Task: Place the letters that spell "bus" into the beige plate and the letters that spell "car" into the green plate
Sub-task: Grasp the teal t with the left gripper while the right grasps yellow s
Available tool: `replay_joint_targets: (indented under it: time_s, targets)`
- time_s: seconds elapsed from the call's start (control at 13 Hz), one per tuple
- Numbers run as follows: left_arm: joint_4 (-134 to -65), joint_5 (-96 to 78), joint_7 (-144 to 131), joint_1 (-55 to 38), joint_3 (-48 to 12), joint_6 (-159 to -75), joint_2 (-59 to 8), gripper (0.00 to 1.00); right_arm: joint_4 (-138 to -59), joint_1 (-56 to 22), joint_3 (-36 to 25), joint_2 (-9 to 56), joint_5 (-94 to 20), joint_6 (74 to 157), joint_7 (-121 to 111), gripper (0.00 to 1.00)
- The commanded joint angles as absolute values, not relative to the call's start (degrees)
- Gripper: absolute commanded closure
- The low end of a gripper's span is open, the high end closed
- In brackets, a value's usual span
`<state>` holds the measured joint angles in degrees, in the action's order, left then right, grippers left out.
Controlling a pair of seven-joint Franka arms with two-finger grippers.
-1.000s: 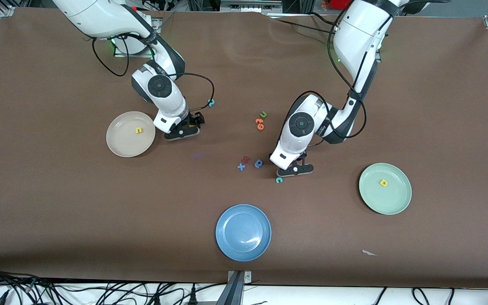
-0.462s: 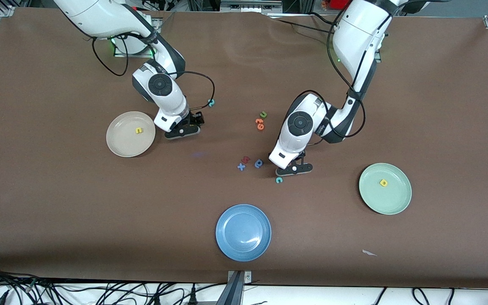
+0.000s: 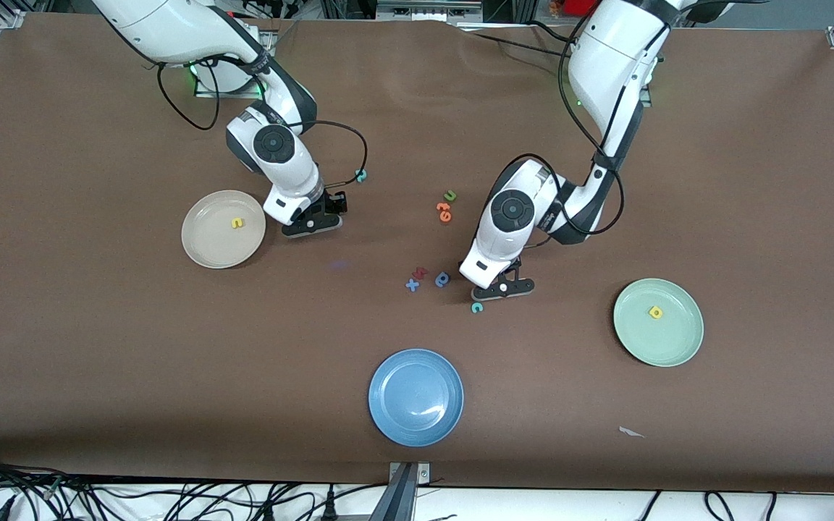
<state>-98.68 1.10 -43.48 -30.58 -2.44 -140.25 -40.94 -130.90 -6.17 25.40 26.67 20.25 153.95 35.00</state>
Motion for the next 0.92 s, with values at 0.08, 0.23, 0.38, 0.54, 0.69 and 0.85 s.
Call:
replay_joint_targets:
  time_s: [0.08,0.23,0.38,0.54,0.69,0.85]
  targets:
    - [-98.0,0.4,-43.6,-31.1,-2.2,-139.7,-41.5,0.85,-131.7,-6.8,25.0,26.7,21.4,155.3,36.4,0.56]
    - [-97.0,1.0,-42.5,-29.5,-1.9,-136.4,-40.5,0.88,-131.7,-6.8,25.0,26.7,21.4,155.3,36.5,0.68]
    - [-94.5,0.5,-35.6,-25.4,-2.1,-130.7,-39.7,0.88,-131.7,-6.8,25.0,26.7,21.4,155.2,36.4,0.74]
    - [-91.7,0.6,-29.0,-21.2,-2.1,-125.2,-39.0,0.89,-131.7,-6.8,25.0,26.7,21.4,155.2,36.4,0.78]
    - [-90.9,1.1,-22.1,-16.6,-1.9,-123.1,-38.2,0.91,-131.7,-6.8,25.0,26.0,21.4,154.8,36.4,0.8]
    - [-90.9,1.2,-15.7,-12.2,-1.5,-122.4,-37.1,0.92,-131.5,-6.7,25.0,23.0,21.4,152.2,35.7,0.83]
